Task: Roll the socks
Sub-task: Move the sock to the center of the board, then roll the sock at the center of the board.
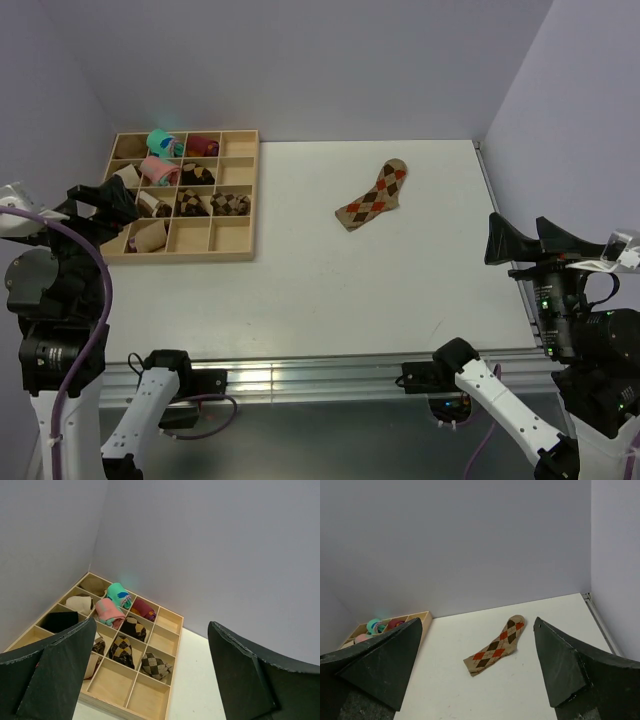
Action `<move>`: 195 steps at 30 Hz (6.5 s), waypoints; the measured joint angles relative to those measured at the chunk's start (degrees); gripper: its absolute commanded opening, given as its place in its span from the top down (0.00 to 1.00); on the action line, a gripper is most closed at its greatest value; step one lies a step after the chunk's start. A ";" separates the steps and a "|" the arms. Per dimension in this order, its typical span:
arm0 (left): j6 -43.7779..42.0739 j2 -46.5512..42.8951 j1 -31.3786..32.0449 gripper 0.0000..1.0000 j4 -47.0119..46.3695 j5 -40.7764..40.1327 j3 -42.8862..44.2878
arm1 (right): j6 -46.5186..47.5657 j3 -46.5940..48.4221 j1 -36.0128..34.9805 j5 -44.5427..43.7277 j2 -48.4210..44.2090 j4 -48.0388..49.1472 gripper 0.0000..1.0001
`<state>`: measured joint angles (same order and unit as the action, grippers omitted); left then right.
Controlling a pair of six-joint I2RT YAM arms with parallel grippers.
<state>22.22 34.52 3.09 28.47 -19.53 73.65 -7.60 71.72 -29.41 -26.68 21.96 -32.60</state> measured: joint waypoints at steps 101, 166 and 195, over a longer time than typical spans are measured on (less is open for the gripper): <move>16.20 12.17 5.05 0.00 5.16 15.91 -23.19 | -0.81 -9.05 -24.63 17.55 77.59 8.98 0.52; 41.29 34.32 25.73 0.05 -20.74 23.74 -42.56 | -23.10 -18.60 -9.92 64.37 84.48 39.50 1.00; 46.47 44.76 29.03 0.50 -26.23 22.77 -40.79 | -32.92 -22.27 -3.56 74.20 90.95 50.66 1.00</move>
<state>68.69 79.29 32.12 2.24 3.25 32.86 -40.51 49.45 -32.97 47.53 112.90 18.06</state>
